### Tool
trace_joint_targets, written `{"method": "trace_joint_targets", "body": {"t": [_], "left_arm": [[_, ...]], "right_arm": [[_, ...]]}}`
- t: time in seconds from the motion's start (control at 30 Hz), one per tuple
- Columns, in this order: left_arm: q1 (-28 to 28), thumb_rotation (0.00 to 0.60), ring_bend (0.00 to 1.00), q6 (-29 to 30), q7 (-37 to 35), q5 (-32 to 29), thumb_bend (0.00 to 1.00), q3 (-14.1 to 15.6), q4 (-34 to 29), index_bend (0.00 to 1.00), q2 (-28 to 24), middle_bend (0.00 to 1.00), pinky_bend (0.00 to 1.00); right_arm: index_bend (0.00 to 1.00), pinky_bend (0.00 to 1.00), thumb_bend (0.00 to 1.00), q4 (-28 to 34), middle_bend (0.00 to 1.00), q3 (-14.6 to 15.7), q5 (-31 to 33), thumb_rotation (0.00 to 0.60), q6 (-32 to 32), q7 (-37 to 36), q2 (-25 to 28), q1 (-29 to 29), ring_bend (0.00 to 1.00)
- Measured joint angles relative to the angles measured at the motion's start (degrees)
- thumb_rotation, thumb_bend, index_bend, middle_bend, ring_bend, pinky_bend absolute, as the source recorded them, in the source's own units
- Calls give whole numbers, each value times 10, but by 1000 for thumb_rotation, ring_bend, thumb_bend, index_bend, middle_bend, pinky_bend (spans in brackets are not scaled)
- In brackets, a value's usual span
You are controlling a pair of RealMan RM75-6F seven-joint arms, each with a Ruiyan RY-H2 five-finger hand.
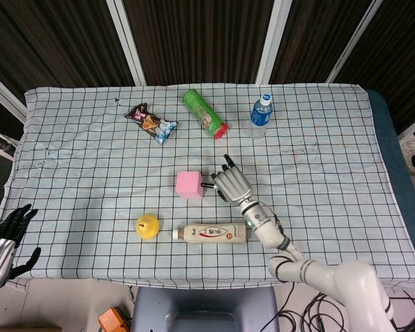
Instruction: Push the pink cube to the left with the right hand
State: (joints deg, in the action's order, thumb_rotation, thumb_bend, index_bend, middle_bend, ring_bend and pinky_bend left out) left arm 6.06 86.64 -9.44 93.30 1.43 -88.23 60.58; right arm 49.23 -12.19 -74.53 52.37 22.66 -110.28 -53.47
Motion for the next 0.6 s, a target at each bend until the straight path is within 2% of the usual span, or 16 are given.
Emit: {"method": "trace_joint_targets", "body": {"t": [0.37, 0.6], "left_arm": [[-2, 600, 0, 5, -21, 0, 406, -1, 7, 0, -4, 0, 203], [-4, 600, 0, 11, -40, 1, 405, -2, 17, 0, -7, 0, 204]], "right_arm": [[988, 246, 512, -122, 711, -72, 41, 600, -31, 53, -129, -106, 429], [990, 248, 512, -206, 711, -110, 67, 600, -41, 51, -192, -160, 429]]}}
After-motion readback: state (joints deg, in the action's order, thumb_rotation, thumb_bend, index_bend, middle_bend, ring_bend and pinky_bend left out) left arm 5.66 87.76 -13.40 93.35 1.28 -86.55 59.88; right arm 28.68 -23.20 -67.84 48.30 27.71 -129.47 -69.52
